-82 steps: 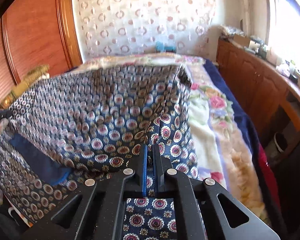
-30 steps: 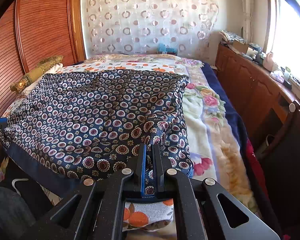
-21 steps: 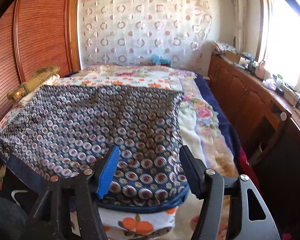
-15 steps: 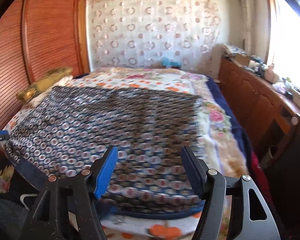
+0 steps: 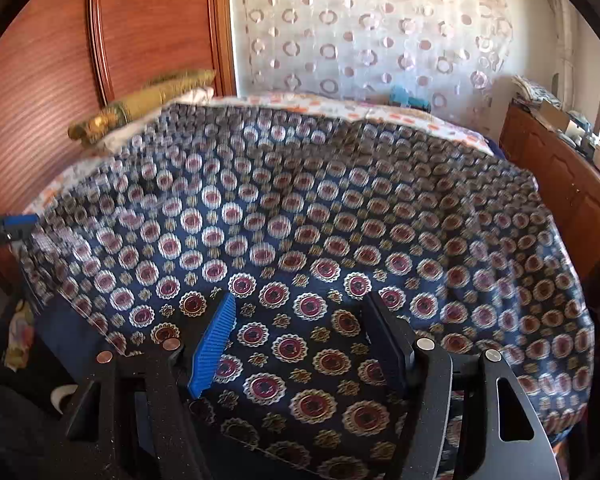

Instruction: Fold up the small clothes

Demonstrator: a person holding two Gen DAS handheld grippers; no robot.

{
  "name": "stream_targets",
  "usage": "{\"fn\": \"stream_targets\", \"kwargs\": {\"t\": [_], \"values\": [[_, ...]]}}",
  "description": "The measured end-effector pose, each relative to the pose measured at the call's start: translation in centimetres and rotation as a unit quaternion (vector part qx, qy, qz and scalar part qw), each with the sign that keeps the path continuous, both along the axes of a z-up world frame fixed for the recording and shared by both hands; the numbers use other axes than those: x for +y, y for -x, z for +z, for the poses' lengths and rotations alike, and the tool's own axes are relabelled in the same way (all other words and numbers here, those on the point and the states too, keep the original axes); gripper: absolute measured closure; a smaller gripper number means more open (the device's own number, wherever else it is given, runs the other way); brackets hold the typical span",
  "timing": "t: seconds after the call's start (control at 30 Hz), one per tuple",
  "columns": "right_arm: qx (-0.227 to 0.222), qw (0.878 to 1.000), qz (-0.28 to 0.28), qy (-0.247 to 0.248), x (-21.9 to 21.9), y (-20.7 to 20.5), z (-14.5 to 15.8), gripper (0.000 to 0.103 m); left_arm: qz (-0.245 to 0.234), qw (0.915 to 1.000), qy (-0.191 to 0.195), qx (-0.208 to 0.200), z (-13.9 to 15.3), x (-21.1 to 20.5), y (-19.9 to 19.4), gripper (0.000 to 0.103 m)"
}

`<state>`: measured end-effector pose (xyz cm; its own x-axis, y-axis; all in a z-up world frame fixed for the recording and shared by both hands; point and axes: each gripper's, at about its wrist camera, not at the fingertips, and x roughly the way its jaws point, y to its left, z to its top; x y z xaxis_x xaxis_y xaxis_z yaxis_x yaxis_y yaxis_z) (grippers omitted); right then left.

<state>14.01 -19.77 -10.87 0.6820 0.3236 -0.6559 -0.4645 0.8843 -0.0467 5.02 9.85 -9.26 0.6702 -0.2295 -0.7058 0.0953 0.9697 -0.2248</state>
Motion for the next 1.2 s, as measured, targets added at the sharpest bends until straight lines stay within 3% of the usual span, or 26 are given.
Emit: {"fn": "stream_targets", "kwargs": {"t": [0.23,0.43,0.5,0.6,0.7,0.93,1.1,1.2], "values": [[-0.032,0.999,-0.012,-0.016,-0.4,0.1,-1.2,0.018,-0.003,1.0,0.001,-0.002,0.0,-0.7,-0.1,0.048],[-0.038,0.999,-0.013,-0.017,0.1,0.6,-1.7,0.016,-0.007,1.0,0.005,-0.004,-0.1,-1.3,-0.3,0.048],[-0.039,0.999,-0.012,-0.018,-0.1,0.7,-1.8,0.016,-0.012,0.9999,0.007,-0.001,-0.1,-1.6,-0.4,0.072],[-0.04,0.999,-0.013,-0.018,-0.2,0.7,-1.8,0.016,-0.031,0.999,0.031,-0.001,0.3,-2.4,-0.6,0.09],[-0.037,0.999,-0.011,-0.017,-0.3,0.6,-1.7,0.016,-0.04,0.9989,0.016,-0.019,1.4,-3.5,-0.7,0.096],[-0.018,0.999,-0.023,-0.028,-2.5,0.7,-0.3,0.016,-0.088,0.9941,0.011,-0.063,5.8,-7.2,-2.8,0.098],[-0.028,0.997,-0.059,-0.046,-6.3,1.3,1.2,0.016,-0.15,0.9843,-0.003,-0.093,9.1,-12.8,-5.5,0.098],[-0.033,0.994,-0.083,-0.058,-9.2,1.8,1.8,0.016,-0.199,0.9741,-0.016,-0.106,11.1,-17.9,-7.6,0.098]]}}
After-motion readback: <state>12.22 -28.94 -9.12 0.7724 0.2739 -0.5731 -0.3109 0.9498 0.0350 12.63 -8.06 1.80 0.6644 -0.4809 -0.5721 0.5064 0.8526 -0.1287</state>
